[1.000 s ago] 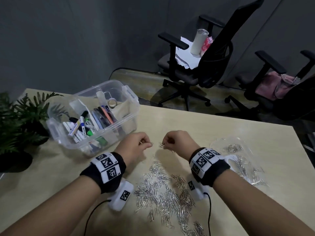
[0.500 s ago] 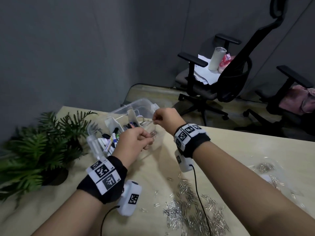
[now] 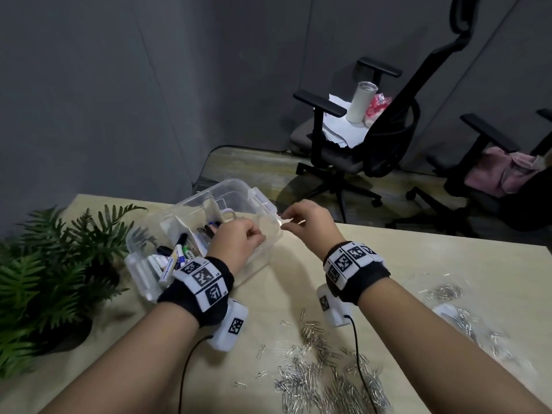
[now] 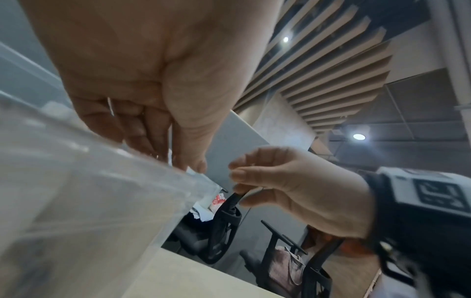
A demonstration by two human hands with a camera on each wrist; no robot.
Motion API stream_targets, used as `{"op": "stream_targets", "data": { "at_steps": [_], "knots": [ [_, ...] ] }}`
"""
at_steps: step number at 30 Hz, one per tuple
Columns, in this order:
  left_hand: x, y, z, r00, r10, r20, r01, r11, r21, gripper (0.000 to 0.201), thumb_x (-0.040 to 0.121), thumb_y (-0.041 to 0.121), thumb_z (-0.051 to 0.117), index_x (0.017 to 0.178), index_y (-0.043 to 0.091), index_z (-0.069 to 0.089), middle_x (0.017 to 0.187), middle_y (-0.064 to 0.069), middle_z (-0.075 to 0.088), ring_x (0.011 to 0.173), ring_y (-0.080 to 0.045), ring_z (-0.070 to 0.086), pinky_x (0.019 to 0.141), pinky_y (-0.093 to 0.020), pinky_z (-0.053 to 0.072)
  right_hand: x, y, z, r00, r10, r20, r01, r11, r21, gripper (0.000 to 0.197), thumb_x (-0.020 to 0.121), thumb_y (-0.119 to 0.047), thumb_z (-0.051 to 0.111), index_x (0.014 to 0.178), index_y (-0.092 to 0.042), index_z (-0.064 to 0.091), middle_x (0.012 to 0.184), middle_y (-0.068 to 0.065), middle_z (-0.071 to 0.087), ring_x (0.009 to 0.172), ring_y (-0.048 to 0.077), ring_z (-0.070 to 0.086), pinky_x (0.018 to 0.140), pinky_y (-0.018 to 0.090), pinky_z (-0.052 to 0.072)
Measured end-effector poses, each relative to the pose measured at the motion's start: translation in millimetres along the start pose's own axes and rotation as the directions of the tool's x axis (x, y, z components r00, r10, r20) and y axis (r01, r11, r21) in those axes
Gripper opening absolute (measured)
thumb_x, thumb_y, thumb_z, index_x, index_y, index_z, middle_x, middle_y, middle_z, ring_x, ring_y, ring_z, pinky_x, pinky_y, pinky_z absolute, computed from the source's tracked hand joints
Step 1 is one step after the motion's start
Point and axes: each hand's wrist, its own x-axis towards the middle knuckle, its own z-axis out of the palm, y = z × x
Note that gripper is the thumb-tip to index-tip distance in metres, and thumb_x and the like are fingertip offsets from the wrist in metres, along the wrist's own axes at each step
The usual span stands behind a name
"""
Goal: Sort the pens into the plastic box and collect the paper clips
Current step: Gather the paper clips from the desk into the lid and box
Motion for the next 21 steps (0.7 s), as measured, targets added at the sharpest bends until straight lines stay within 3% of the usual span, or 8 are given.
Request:
{"op": "stream_targets", "data": {
  "at_steps": [4,8,10,13,15,17,19,21],
  "knots": [
    [2,-1,11,0.998,-0.016,0.056,0.012,0.997,0.072,0.028,0.092,0.034,0.057,0.079,0.012,0.068,0.085,-0.006,0.061,0.087,-0.026,0.059,0.077,-0.031,0.043,-32,35,-5,0.996,0.081,0.042,-0.078,0.995,-0.060,0.015,0.083,-0.023,0.071,0.096,-0.016,0.067,0.094,-0.005,0.056,0.078,0.013,0.058,0.076,0.025,0.046],
    [-12,7,15,0.987,0.139,-0.077,-0.134,0.989,0.069,0.025,0.089,0.036,0.061,0.100,0.016,0.070,0.109,-0.006,0.059,0.107,-0.023,0.050,0.098,-0.038,0.040,-73,75,5,0.953,0.200,0.230,-0.155,0.968,-0.199,0.027,0.085,-0.033,0.068,0.109,-0.020,0.063,0.104,-0.005,0.057,0.091,0.014,0.058,0.088,0.030,0.046],
    [-27,14,19,0.971,0.218,-0.098,-0.222,0.975,-0.027,0.021,0.088,0.034,0.064,0.102,0.019,0.068,0.107,0.001,0.056,0.098,-0.015,0.051,0.088,-0.028,0.043,-97,89,17,0.908,0.230,0.351,-0.140,0.955,-0.263,0.033,0.088,-0.034,0.063,0.118,-0.021,0.060,0.119,-0.003,0.059,0.107,0.016,0.056,0.094,0.030,0.043],
    [-53,15,40,0.961,0.274,0.043,-0.268,0.957,-0.111,0.019,0.087,0.031,0.065,0.104,0.024,0.063,0.103,0.010,0.053,0.082,-0.002,0.051,0.073,-0.014,0.041,-126,95,35,0.864,0.170,0.475,-0.060,0.969,-0.239,0.030,0.095,-0.024,0.051,0.123,-0.016,0.057,0.129,0.003,0.057,0.112,0.021,0.056,0.099,0.033,0.043],
    [-68,6,61,0.956,0.224,0.192,-0.216,0.974,-0.065,0.027,0.087,0.032,0.066,0.111,0.025,0.060,0.111,0.009,0.052,0.092,-0.001,0.051,0.084,-0.020,0.045,-138,98,46,0.822,0.146,0.550,-0.010,0.970,-0.242,0.036,0.093,-0.016,0.050,0.129,-0.015,0.053,0.143,0.008,0.046,0.124,0.023,0.049,0.108,0.035,0.037],
    [-84,-7,85,0.936,0.150,0.319,-0.170,0.985,0.036,0.044,0.086,0.034,0.066,0.126,0.022,0.053,0.127,0.005,0.049,0.111,-0.007,0.049,0.099,-0.020,0.037,-147,104,53,0.788,0.152,0.596,0.013,0.965,-0.263,0.045,0.093,-0.014,0.047,0.138,-0.020,0.045,0.155,0.004,0.027,0.142,0.020,0.028,0.117,0.036,0.023],
    [-99,-18,108,0.913,0.084,0.399,-0.138,0.985,0.107,0.065,0.082,0.038,0.069,0.138,0.018,0.042,0.140,0.003,0.041,0.125,-0.010,0.042,0.104,-0.017,0.026,-160,110,55,0.787,0.123,0.604,0.045,0.966,-0.255,0.047,0.094,-0.014,0.044,0.140,-0.019,0.043,0.158,0.002,0.022,0.145,0.018,0.020,0.119,0.039,0.020],
    [-115,-30,128,0.887,0.050,0.460,-0.135,0.978,0.156,0.080,0.078,0.044,0.070,0.144,0.019,0.033,0.148,0.004,0.033,0.133,-0.012,0.033,0.109,-0.021,0.022,-178,113,53,0.800,0.093,0.593,0.060,0.971,-0.233,0.046,0.094,-0.014,0.043,0.140,-0.015,0.044,0.157,0.002,0.023,0.146,0.017,0.018,0.120,0.035,0.018]
  ]
}}
